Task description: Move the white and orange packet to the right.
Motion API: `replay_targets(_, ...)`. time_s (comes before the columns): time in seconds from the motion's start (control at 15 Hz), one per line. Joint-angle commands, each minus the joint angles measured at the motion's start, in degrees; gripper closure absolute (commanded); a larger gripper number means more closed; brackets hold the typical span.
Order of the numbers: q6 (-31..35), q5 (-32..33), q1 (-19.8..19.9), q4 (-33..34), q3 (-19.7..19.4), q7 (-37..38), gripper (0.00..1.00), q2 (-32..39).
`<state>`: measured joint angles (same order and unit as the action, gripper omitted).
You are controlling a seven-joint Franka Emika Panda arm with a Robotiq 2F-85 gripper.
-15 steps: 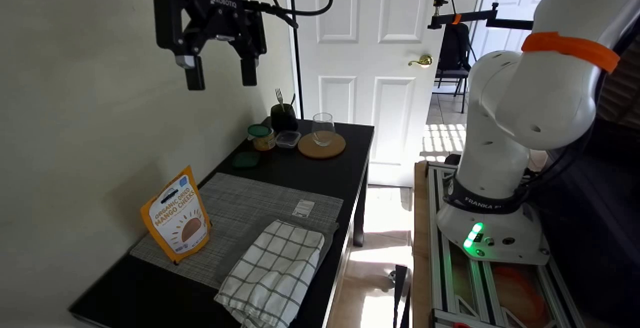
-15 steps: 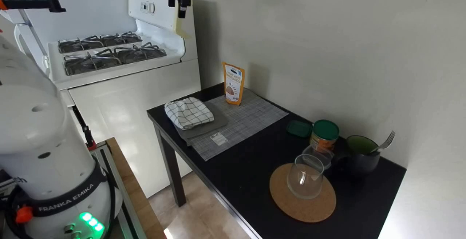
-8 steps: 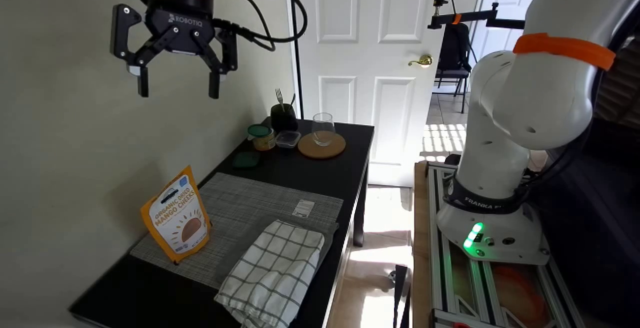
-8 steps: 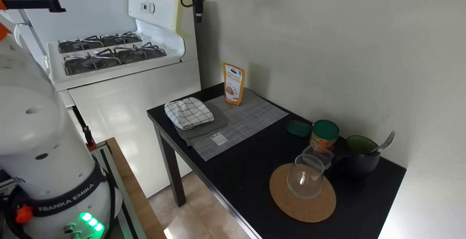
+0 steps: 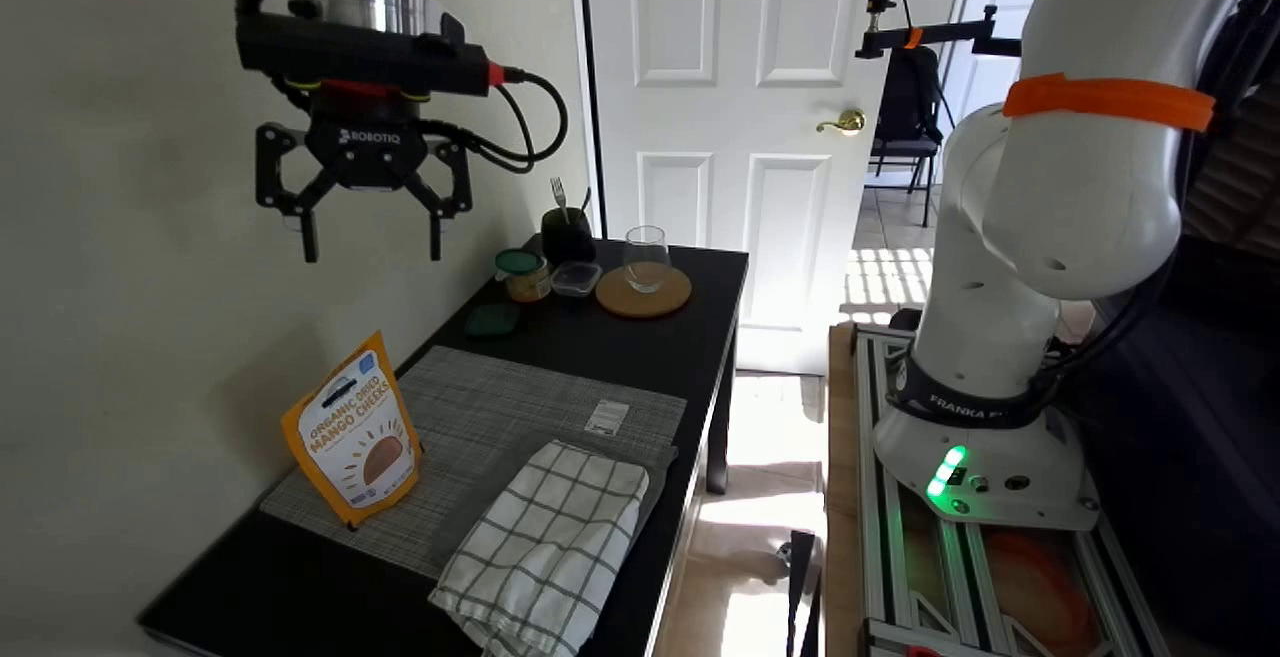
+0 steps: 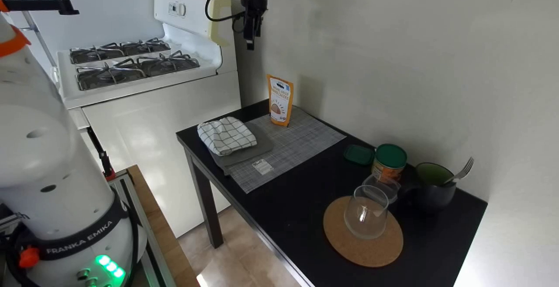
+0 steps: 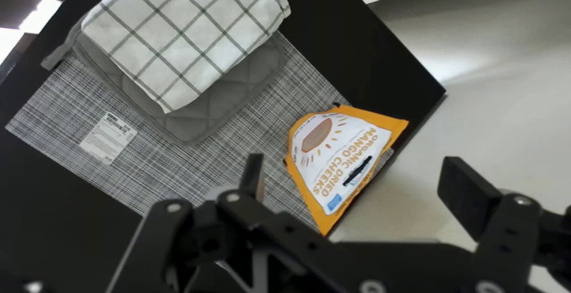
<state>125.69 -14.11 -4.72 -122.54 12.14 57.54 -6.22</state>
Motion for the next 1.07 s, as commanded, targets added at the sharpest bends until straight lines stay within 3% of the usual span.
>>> replay_targets(0.0, 0.17, 0.10, -0.07, 2.43, -1.77, 8.06, 0.00, 5.45)
replay_targets(0.4, 0.79, 0.01, -0.58, 6.07, -4.86, 12.39, 0.00, 12.91)
replay_targets(1.0, 4.67, 11.88, -4.59, 11.17, -6.90, 22.24, 0.00, 20.07)
